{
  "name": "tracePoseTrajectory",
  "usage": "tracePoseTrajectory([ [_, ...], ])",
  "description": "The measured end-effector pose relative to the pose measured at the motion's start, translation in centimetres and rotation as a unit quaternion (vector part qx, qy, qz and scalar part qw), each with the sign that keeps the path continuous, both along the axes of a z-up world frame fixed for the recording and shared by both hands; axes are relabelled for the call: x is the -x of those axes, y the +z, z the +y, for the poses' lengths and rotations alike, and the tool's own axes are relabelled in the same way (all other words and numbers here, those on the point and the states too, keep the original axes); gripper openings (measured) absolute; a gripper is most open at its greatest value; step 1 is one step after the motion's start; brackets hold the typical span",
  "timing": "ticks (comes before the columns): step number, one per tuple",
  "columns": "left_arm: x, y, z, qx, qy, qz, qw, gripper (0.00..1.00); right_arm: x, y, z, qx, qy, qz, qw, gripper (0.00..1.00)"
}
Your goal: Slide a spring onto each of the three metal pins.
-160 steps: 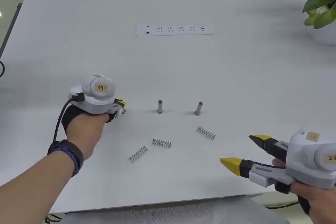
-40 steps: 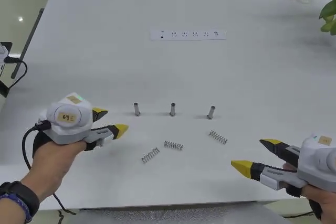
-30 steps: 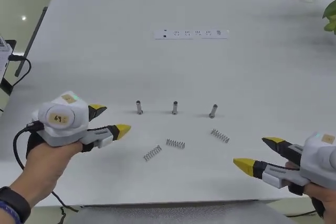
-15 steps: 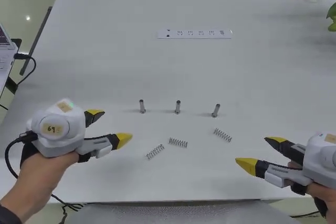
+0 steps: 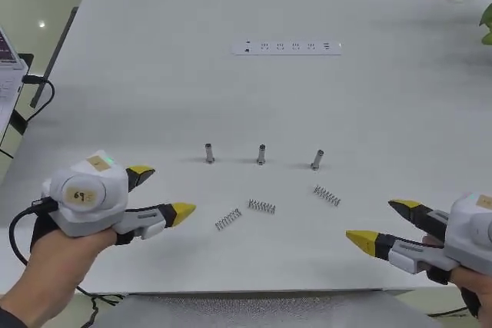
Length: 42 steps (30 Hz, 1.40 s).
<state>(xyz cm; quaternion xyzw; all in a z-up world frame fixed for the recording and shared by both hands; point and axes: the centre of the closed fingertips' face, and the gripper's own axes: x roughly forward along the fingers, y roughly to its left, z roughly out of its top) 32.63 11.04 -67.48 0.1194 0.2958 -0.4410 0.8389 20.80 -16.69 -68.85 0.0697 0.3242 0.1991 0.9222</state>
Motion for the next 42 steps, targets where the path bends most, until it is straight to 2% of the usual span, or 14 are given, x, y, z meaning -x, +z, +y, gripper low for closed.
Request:
tracePoseTrajectory([
  [7, 0.2, -0.3, -0.9, -0.005, -0.018, 0.003, 0.9998, 0.54, 0.0, 0.0, 0.0, -0.001, -0.001, 0.0, 1.0, 0.66],
  [13, 0.6, -1.4, -2.3, -0.023, -0.054, 0.008, 0.9983, 0.53, 0.1, 0.0, 0.0, -0.001, 0.0, 0.0, 1.0, 0.66],
  [21, 1.0, -2.3, -3.7, -0.035, -0.081, 0.014, 0.9961, 0.52, 0.2, -0.1, 0.0, -0.001, -0.003, 0.001, 1.0, 0.66],
  [31, 1.9, -3.7, -5.6, -0.05, -0.12, 0.028, 0.9911, 0.51, 0.4, -0.2, 0.1, -0.002, -0.005, 0.003, 1.0, 0.66],
  [42, 3.0, -6.1, -6.9, -0.07, -0.155, 0.049, 0.9843, 0.53, 0.6, -0.2, -0.1, -0.001, -0.007, 0.003, 1.0, 0.66],
])
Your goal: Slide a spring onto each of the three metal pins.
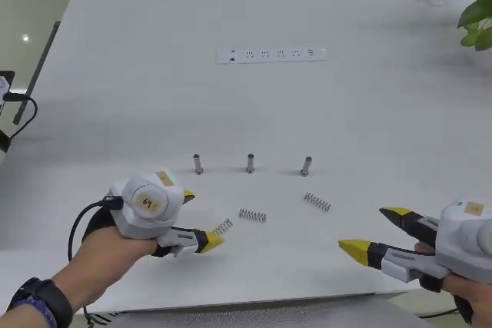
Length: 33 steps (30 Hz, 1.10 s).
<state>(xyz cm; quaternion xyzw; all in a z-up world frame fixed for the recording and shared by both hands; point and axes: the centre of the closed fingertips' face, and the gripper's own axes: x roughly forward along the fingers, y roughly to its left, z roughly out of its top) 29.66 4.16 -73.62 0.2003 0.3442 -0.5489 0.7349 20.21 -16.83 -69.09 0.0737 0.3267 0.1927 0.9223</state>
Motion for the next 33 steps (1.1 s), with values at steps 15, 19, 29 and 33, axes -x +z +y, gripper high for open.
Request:
tracePoseTrajectory([
  [15, 1.0, -3.1, -0.5, -0.038, -0.034, 0.015, 0.9986, 0.5, 0.4, 0.0, -0.4, 0.0, -0.007, 0.002, 1.0, 0.66],
  [19, 1.0, -3.8, -0.4, -0.046, -0.035, 0.018, 0.9982, 0.45, 0.5, -0.2, -0.6, 0.0, -0.007, 0.004, 1.0, 0.66],
  [29, 1.2, -4.9, -0.2, -0.056, -0.033, 0.018, 0.9977, 0.31, 0.6, -0.2, -0.6, 0.001, -0.008, 0.005, 1.0, 0.66],
  [33, 1.2, -5.2, -0.2, -0.059, -0.032, 0.019, 0.9976, 0.26, 0.6, -0.2, -0.7, 0.0, -0.009, 0.005, 0.9999, 0.66],
])
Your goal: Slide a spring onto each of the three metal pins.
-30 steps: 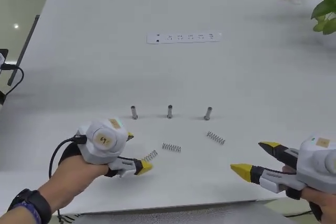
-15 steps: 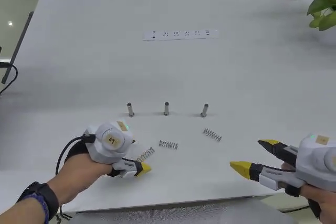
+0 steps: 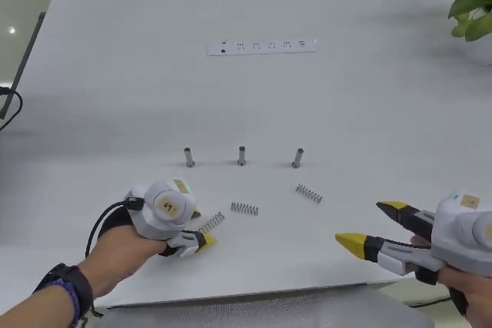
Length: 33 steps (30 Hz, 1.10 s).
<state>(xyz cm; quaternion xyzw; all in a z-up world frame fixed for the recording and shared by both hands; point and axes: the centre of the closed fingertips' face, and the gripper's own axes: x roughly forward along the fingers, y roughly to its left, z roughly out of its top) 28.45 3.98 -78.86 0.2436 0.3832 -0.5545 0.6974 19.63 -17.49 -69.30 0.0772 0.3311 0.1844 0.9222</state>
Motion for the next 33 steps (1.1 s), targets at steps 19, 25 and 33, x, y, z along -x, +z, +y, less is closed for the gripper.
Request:
tracePoseTrajectory([
  [19, -0.08, -0.67, -0.19, -0.015, 0.001, -0.009, 0.9998, 0.03, 0.12, -0.09, -0.11, 0.0, 0.0, 0.003, 1.0, 0.66],
  [25, -0.08, -0.67, -0.23, -0.017, 0.008, -0.005, 0.9998, 0.03, 0.12, -0.23, 0.16, -0.002, 0.003, 0.004, 1.0, 0.66],
  [33, 0.14, -0.18, 0.08, -0.013, 0.015, 0.005, 0.9998, 0.02, 0.24, -0.51, 0.85, -0.006, 0.013, 0.008, 0.9999, 0.65],
])
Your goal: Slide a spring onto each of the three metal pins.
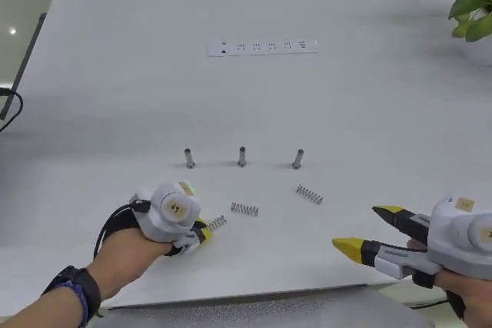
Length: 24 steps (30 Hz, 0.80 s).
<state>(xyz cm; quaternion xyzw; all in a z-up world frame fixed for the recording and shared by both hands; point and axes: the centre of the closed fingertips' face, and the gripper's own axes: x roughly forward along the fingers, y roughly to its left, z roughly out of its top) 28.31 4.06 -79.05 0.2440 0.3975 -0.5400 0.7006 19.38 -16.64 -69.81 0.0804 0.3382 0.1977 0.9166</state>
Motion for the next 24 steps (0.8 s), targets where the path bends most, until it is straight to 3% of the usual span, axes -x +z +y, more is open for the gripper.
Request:
tracePoseTrajectory([
  [9, -0.3, 1.8, 0.2, 0.016, 0.0, -0.009, 0.9998, 0.02, -0.4, 0.0, 0.9, -0.008, 0.013, 0.0, 0.9999, 0.64],
  [24, -0.8, 5.9, -1.5, 0.049, -0.027, -0.034, 0.9979, 0.02, -1.6, 0.3, 2.4, -0.014, 0.036, -0.006, 0.9992, 0.63],
])
